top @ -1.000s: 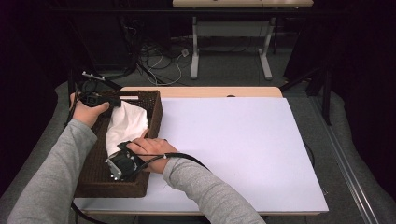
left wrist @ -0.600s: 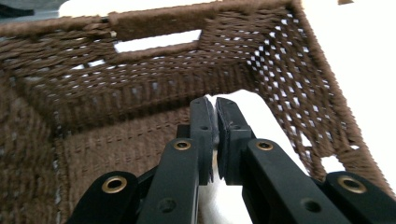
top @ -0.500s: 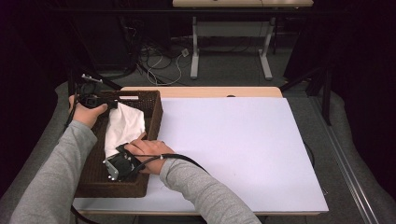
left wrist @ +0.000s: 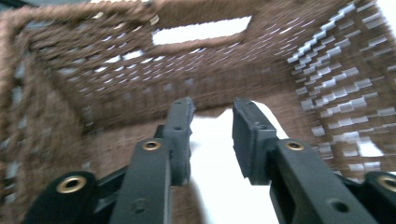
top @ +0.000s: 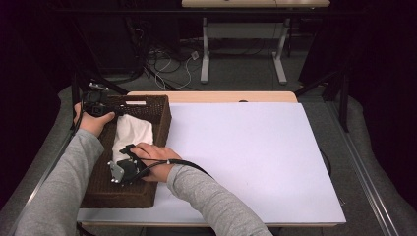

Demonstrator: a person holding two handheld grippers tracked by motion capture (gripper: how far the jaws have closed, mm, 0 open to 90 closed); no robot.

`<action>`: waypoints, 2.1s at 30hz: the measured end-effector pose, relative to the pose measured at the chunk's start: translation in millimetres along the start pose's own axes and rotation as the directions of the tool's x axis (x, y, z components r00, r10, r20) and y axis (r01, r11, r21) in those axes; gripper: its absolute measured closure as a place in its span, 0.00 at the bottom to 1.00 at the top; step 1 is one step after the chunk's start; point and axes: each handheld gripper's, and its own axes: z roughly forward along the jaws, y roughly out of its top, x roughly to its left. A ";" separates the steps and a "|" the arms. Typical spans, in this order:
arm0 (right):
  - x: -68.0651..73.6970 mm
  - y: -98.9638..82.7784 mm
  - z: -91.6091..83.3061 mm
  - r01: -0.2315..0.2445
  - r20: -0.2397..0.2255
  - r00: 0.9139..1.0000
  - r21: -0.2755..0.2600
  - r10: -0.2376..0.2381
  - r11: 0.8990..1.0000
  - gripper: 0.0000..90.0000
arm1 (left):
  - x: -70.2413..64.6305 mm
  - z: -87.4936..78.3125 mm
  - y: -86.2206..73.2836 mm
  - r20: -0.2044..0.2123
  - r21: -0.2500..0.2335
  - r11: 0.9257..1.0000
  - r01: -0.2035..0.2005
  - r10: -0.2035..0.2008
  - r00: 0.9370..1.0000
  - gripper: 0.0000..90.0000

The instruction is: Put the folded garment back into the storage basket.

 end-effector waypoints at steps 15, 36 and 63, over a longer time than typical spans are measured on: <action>-19.5 -19.6 -39.4 -0.192 0.047 0.980 -0.043 0.194 0.980 0.53 | -9.9 -23.6 -0.5 -0.005 -0.151 0.985 -0.078 0.078 0.997 0.44; -15.4 -50.0 -91.5 -0.333 0.169 0.929 -0.001 0.328 0.943 0.32 | -58.0 -56.2 -6.6 0.071 -0.184 0.975 -0.127 0.142 0.987 0.25; -6.6 -125.8 -158.4 -0.704 0.208 0.696 0.006 0.688 0.710 0.00 | -153.6 -57.8 -21.1 0.186 -0.250 0.946 -0.207 0.257 0.948 0.00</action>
